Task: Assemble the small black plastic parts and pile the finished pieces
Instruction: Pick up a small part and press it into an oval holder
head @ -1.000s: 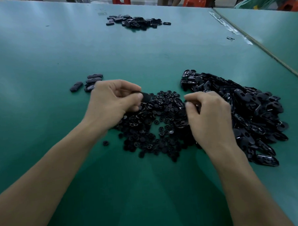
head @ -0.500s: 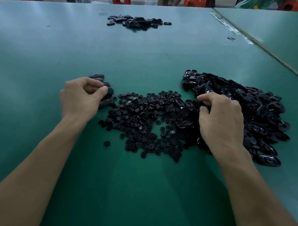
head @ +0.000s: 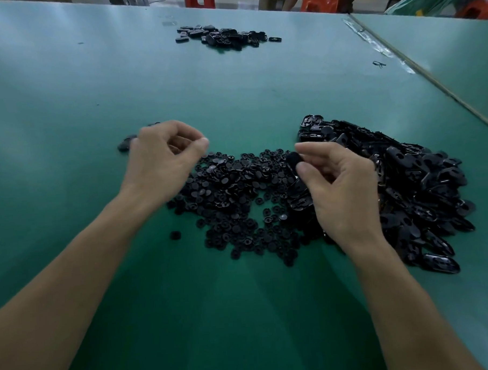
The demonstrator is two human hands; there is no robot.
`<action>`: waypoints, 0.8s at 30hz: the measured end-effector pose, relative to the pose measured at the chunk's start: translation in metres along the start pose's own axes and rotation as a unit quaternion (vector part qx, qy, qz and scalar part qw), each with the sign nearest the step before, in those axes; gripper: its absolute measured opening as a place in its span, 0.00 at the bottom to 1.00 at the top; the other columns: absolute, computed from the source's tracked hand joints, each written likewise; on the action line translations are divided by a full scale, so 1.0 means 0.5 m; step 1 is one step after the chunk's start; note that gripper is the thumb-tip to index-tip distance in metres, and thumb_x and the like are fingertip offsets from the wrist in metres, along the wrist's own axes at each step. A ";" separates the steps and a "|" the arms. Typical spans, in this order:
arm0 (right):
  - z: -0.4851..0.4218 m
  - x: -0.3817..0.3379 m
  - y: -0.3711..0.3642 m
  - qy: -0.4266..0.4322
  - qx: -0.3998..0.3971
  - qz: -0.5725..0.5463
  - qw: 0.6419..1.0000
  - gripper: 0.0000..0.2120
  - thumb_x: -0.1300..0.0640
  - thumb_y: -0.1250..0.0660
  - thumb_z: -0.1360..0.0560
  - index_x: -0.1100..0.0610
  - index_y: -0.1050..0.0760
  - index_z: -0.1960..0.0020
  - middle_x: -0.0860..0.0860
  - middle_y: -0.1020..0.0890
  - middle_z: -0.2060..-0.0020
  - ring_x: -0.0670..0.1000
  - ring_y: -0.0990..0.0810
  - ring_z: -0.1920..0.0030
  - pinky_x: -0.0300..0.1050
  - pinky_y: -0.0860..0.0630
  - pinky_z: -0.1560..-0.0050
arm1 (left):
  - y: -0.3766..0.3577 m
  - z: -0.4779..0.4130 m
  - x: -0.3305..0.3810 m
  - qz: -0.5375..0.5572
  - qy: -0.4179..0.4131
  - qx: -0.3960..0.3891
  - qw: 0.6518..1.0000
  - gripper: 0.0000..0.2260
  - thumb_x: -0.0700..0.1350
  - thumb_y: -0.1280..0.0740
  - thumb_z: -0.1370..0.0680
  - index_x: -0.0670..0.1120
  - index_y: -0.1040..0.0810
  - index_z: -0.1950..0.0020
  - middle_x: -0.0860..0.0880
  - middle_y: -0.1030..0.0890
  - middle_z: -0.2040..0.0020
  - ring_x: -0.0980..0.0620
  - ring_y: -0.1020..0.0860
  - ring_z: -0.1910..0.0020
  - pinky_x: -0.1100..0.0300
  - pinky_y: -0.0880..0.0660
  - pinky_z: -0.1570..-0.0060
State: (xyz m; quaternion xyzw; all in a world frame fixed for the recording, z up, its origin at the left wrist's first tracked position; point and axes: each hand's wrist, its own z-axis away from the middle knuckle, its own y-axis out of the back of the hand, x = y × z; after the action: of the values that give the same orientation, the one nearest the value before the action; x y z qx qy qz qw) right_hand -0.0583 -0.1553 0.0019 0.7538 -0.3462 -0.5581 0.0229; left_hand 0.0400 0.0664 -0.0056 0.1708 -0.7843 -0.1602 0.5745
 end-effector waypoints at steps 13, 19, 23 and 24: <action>0.017 -0.005 -0.023 -0.046 -0.114 -0.167 0.978 0.09 0.60 0.23 0.27 0.49 0.18 0.51 0.49 0.14 0.59 0.49 0.15 0.57 0.41 0.19 0.62 | -0.057 0.073 0.086 0.215 0.058 -0.191 0.956 0.03 0.37 0.28 0.23 0.44 0.16 0.55 0.45 0.14 0.62 0.53 0.16 0.65 0.63 0.19 0.62; 0.016 -0.006 -0.028 -0.052 -0.116 -0.150 0.980 0.08 0.60 0.27 0.24 0.47 0.17 0.50 0.46 0.13 0.61 0.49 0.15 0.58 0.38 0.19 0.62 | -0.055 0.068 0.084 0.267 0.093 -0.175 0.943 0.03 0.36 0.29 0.23 0.42 0.18 0.50 0.45 0.14 0.63 0.51 0.15 0.63 0.63 0.19 0.62; 0.014 -0.006 -0.029 -0.075 -0.098 -0.177 0.976 0.08 0.62 0.28 0.23 0.49 0.18 0.52 0.50 0.13 0.62 0.53 0.15 0.59 0.39 0.20 0.66 | -0.050 0.064 0.079 0.242 0.091 -0.198 0.945 0.05 0.36 0.28 0.23 0.43 0.17 0.49 0.45 0.14 0.61 0.52 0.15 0.62 0.62 0.19 0.61; 0.014 -0.006 -0.030 -0.077 -0.095 -0.179 0.976 0.08 0.62 0.28 0.23 0.49 0.18 0.52 0.50 0.14 0.62 0.52 0.15 0.60 0.39 0.21 0.67 | -0.049 0.064 0.079 0.240 0.090 -0.199 0.946 0.05 0.35 0.28 0.24 0.43 0.17 0.49 0.44 0.14 0.61 0.52 0.15 0.62 0.63 0.19 0.61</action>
State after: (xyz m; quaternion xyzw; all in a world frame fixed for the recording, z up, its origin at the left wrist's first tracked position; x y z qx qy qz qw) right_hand -0.0573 -0.1400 -0.0045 0.7524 -0.1522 -0.6401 -0.0326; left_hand 0.0003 0.0284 0.0077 -0.1267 -0.6991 -0.1543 0.6866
